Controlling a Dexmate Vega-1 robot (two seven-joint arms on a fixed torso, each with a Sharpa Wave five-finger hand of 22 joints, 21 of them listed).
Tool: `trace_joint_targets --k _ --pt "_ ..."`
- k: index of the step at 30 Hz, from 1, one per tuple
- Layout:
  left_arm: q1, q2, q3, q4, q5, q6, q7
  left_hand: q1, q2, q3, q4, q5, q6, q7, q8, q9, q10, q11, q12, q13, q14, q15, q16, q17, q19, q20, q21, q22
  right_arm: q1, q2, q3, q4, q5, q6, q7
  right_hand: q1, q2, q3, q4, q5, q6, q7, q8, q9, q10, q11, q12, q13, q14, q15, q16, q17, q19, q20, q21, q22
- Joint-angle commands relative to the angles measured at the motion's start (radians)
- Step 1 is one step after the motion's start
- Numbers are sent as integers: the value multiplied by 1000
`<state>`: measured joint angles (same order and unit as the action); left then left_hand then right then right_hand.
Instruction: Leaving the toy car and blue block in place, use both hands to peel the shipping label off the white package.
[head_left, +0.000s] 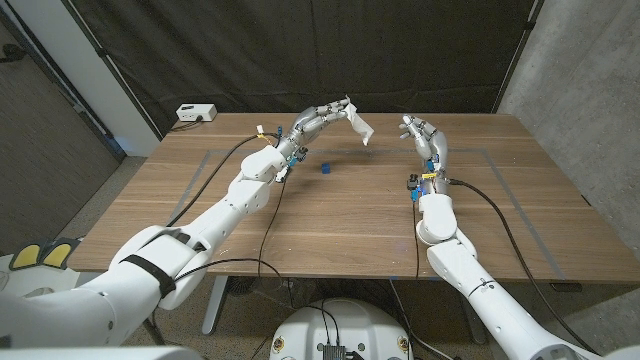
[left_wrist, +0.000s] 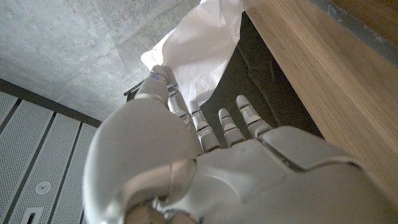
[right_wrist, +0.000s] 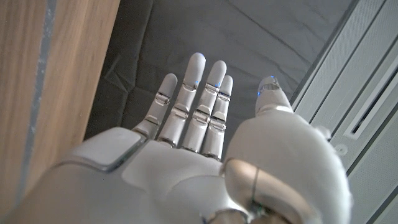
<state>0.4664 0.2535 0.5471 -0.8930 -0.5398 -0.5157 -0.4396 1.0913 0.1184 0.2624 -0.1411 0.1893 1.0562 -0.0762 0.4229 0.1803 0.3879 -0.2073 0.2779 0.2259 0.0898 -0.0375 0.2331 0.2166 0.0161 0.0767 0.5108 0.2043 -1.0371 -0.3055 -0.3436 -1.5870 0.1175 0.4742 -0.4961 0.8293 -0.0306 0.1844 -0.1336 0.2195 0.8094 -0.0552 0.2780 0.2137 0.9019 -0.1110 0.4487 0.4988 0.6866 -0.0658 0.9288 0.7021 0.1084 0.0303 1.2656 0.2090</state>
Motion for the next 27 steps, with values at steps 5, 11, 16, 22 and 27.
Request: trace_joint_targets --k 5,11,16,22,27 --pt "-86 -22 55 85 56 -53 -63 13 24 15 7 8 33 38 97 115 11 5 8 6 7 -32 3 3 -6 3 8 2 -8 -76 -138 -252 -638 -647 -287 -14 -1 -18 6 21 57 -2 8 2 46 9 38 14 27 -147 29 -3 24 -12 18 0" --pt "-95 -28 61 99 55 -58 -87 13 23 20 7 10 32 39 103 122 15 7 11 8 5 -31 0 4 -10 3 9 2 10 -91 -190 -285 -703 -771 -308 -6 -3 -20 3 25 60 -3 5 1 48 9 43 17 30 -148 32 -5 24 -12 21 0" --pt "-102 -28 68 104 55 -57 -116 12 22 26 7 12 32 44 111 129 9 16 10 11 -1 -27 -4 6 -12 5 10 2 25 -98 -221 -293 -733 -838 -325 -7 -8 -26 3 28 55 -5 -1 0 42 10 45 21 30 -145 35 -7 24 -12 23 -1" --pt "-96 -16 73 77 62 -42 -119 10 21 30 8 13 31 43 118 136 4 12 9 13 -7 -23 -9 7 -19 8 9 2 40 -96 -247 -290 -750 -894 -354 -10 -19 -35 4 32 57 -7 -5 -1 45 11 51 24 33 -145 39 -9 34 -11 28 -2" --pt "-93 -10 79 58 65 -31 -127 8 20 35 8 14 30 44 124 142 1 15 8 15 -11 -19 -11 8 -21 8 10 2 51 -99 -266 -291 -757 -931 -361 -2 -24 -45 1 44 89 -8 -1 -1 75 8 73 33 54 -148 50 -16 56 -16 40 -3"
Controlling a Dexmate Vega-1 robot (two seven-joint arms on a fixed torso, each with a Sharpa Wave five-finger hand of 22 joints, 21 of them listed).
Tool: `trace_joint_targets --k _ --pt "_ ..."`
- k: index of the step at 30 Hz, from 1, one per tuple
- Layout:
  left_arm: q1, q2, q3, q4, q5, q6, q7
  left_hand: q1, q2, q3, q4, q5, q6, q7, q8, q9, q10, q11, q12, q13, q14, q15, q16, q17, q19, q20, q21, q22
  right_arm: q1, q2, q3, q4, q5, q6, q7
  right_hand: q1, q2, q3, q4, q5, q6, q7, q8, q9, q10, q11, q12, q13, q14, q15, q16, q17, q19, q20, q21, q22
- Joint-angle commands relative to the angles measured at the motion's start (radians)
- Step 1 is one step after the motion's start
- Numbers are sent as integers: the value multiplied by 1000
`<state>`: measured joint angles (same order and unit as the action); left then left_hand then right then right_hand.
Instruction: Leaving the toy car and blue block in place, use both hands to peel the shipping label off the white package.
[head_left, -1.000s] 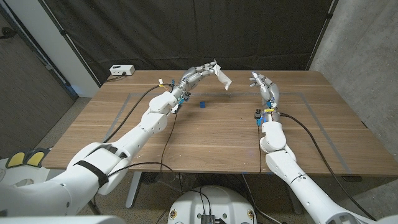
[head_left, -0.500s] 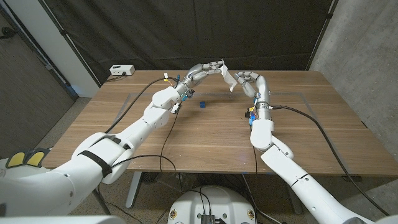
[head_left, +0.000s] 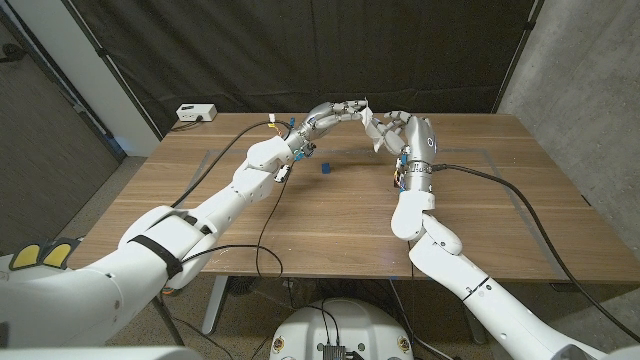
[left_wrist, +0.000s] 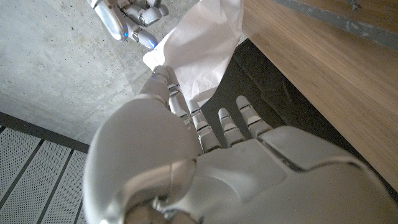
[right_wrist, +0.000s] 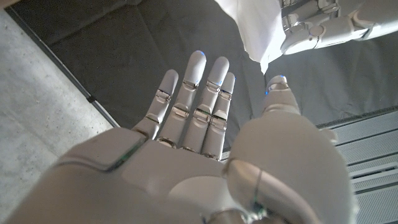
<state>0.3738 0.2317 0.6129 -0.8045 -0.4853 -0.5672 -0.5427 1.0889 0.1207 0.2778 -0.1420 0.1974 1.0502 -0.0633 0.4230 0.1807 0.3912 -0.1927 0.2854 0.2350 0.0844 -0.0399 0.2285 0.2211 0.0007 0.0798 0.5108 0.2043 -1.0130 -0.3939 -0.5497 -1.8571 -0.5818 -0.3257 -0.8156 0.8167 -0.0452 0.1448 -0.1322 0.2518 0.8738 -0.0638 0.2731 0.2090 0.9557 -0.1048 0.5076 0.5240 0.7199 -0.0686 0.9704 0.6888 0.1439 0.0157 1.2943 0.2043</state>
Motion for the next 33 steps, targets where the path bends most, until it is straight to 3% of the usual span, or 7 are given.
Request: trace_joint_targets --k 1,12,19,20,24,27,33 --pt "0 14 15 -35 13 22 -23 10 17 21 9 6 35 31 125 143 -5 3 0 6 -6 -16 -7 4 -8 6 10 2 29 -14 -63 -21 -58 -133 -40 12 -10 -6 0 13 32 3 6 4 25 2 17 9 26 -145 13 -1 24 -3 13 2" --pt "9 19 23 -69 9 29 -44 6 14 30 9 7 35 30 137 155 -9 2 0 10 -8 -13 -10 6 -13 7 11 2 52 -16 -102 -18 -94 -213 -57 42 -17 -28 -3 41 130 -1 30 15 142 -5 86 23 99 -147 55 -5 77 -24 44 -1" --pt "18 27 28 -94 10 41 -46 4 13 34 9 7 32 29 141 159 -9 5 1 11 -10 -13 -11 7 -14 7 13 2 63 -20 -116 -3 -93 -210 -74 52 -19 -36 -2 50 156 0 38 24 162 -10 108 40 123 -147 72 -2 88 -28 54 -1" --pt "22 30 28 -102 10 43 -43 4 13 34 9 7 34 30 143 160 -9 4 2 11 -10 -13 -11 7 -13 7 13 2 64 -22 -116 0 -91 -203 -81 67 -14 -33 -7 55 163 0 42 27 170 -11 114 43 128 -150 73 -1 90 -30 57 -1" --pt "29 36 27 -121 11 49 -35 3 12 37 9 7 30 29 145 163 -10 2 2 12 -10 -13 -12 7 -13 6 14 2 65 -32 -116 10 -79 -160 -103 208 63 30 -39 77 217 -6 55 31 211 -17 134 45 170 -156 84 10 102 -49 89 4" --pt "32 38 27 -127 10 55 -32 2 12 39 9 8 28 30 146 165 -11 3 1 13 -10 -12 -12 8 -14 8 14 2 63 -37 -109 19 -64 -124 -122 278 98 62 -42 67 263 -7 68 29 244 -19 144 48 193 -157 88 17 111 -59 112 7" --pt "37 36 22 -127 1 52 -31 0 11 43 9 8 23 27 148 169 -12 8 2 14 -8 -12 -12 8 -15 8 16 2 57 -41 -100 30 -45 -88 -142 305 106 76 -38 44 294 1 78 29 270 -10 160 66 219 -156 92 31 115 -65 132 8"
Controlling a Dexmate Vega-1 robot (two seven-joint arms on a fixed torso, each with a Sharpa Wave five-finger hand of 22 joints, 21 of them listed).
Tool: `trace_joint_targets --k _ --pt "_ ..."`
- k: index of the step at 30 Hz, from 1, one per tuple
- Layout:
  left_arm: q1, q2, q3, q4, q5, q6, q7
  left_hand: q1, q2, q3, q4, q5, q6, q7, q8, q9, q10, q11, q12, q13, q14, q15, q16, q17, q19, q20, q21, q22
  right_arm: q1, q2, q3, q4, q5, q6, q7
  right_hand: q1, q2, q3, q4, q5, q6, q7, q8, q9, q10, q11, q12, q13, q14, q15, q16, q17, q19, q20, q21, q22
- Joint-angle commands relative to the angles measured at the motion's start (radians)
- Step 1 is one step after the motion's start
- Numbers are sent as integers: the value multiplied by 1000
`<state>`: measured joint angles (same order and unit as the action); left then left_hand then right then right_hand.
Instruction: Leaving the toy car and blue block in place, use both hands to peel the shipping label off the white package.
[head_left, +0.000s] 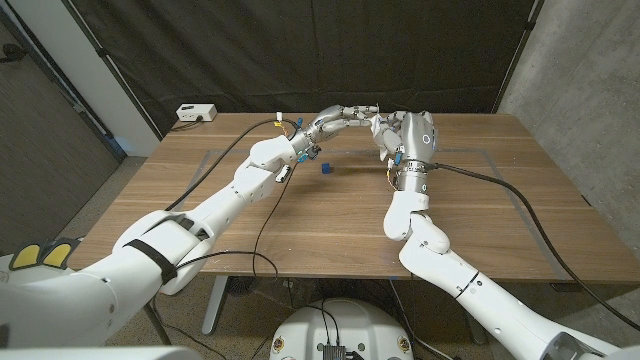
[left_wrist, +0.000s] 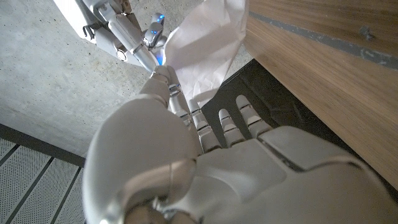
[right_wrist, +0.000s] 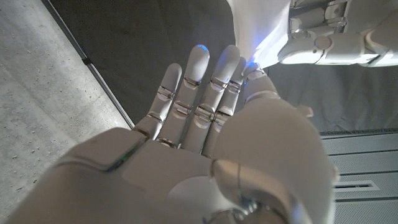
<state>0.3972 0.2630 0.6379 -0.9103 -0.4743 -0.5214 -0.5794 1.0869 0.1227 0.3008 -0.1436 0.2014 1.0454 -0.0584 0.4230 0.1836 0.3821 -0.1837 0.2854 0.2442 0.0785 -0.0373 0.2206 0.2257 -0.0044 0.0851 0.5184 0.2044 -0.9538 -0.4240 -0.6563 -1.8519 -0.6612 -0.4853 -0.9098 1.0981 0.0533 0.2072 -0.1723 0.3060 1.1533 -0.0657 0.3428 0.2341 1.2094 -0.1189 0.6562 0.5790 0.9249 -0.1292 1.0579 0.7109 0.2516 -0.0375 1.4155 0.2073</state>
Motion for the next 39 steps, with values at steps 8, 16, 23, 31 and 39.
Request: trace_joint_targets --k 8,16,23,31,39 --pt "33 7 -26 -34 -32 -11 27 -1 11 42 10 10 17 25 163 179 22 -5 18 11 80 -66 24 13 34 -23 34 4 -6 12 13 52 32 73 -107 37 6 25 5 -36 30 21 19 15 30 10 26 35 27 -95 4 29 1 -13 24 4" --pt "71 19 -55 -67 -66 -5 55 -3 12 56 8 16 14 31 171 185 42 -14 32 16 95 -72 27 23 42 -28 44 5 2 52 21 105 36 85 -201 30 -3 35 11 -43 37 28 26 25 38 10 42 63 41 -96 5 53 3 -15 26 -3" --pt "103 27 -82 -90 -96 2 88 -4 9 66 5 22 12 37 178 191 52 -10 41 20 108 -77 29 29 52 -31 52 5 -43 175 124 162 -68 151 -207 24 -12 46 13 -40 39 30 31 35 46 12 52 79 48 -96 5 75 4 -16 24 -9" --pt "122 26 -107 -91 -131 11 105 -4 6 77 3 30 9 37 185 198 55 -14 47 25 109 -78 26 34 50 -31 57 6 -69 251 191 188 -121 185 -207 22 -16 57 14 -34 39 32 35 43 47 11 54 86 52 -96 3 92 3 -15 26 -11" --pt "131 20 -124 -82 -150 10 119 -7 3 84 2 36 12 34 192 201 59 -22 53 28 109 -79 23 38 49 -33 61 7 -84 313 239 210 -171 213 -207 20 -21 68 14 -27 39 34 39 52 48 11 53 88 54 -96 -5 102 2 -15 30 -11"
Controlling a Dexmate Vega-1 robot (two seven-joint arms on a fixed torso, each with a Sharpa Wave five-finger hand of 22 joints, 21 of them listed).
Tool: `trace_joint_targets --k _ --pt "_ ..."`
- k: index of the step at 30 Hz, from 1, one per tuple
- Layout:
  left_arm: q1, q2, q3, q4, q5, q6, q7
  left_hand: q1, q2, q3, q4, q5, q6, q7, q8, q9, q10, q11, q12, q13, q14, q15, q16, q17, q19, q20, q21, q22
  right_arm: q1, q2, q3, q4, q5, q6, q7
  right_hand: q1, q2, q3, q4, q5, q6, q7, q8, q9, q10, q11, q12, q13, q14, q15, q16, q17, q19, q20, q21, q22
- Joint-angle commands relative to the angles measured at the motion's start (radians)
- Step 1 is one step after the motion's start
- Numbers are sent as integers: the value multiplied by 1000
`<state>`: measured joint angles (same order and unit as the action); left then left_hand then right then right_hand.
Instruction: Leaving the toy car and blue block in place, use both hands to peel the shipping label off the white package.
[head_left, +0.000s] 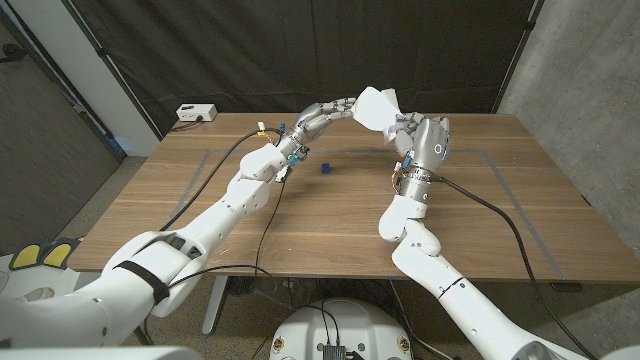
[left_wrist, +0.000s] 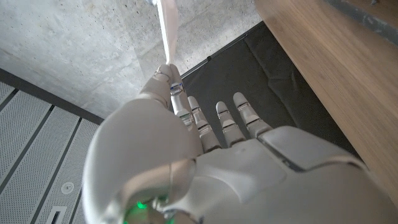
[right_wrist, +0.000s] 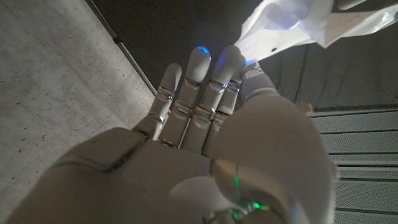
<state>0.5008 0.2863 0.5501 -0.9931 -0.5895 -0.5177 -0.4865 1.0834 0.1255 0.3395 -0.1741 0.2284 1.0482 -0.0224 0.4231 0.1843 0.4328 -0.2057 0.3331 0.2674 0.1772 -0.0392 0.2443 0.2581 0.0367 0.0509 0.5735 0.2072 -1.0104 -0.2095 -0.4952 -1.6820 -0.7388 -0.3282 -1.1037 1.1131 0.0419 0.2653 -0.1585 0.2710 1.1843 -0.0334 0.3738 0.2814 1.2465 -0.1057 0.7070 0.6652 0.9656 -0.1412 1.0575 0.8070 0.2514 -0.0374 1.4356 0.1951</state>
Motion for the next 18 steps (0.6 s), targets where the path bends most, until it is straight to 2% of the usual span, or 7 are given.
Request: trace_joint_targets --k 1,18 --pt "29 -3 -37 0 -35 7 30 -4 0 47 32 10 9 -1 192 199 6 5 5 6 10 -76 -1 7 8 1 7 4 -29 105 83 43 -98 61 -13 5 -10 11 0 8 8 1 8 5 12 -3 2 1 13 -84 -4 8 3 -15 10 1" --pt "55 -1 -61 -16 -51 12 76 -13 -9 60 32 18 10 -6 199 198 4 -1 12 13 3 -73 -9 15 6 -1 15 4 -46 219 172 81 -188 116 -13 -4 -23 37 1 24 8 4 15 23 16 -2 1 6 20 -84 -22 24 1 -15 11 -2"
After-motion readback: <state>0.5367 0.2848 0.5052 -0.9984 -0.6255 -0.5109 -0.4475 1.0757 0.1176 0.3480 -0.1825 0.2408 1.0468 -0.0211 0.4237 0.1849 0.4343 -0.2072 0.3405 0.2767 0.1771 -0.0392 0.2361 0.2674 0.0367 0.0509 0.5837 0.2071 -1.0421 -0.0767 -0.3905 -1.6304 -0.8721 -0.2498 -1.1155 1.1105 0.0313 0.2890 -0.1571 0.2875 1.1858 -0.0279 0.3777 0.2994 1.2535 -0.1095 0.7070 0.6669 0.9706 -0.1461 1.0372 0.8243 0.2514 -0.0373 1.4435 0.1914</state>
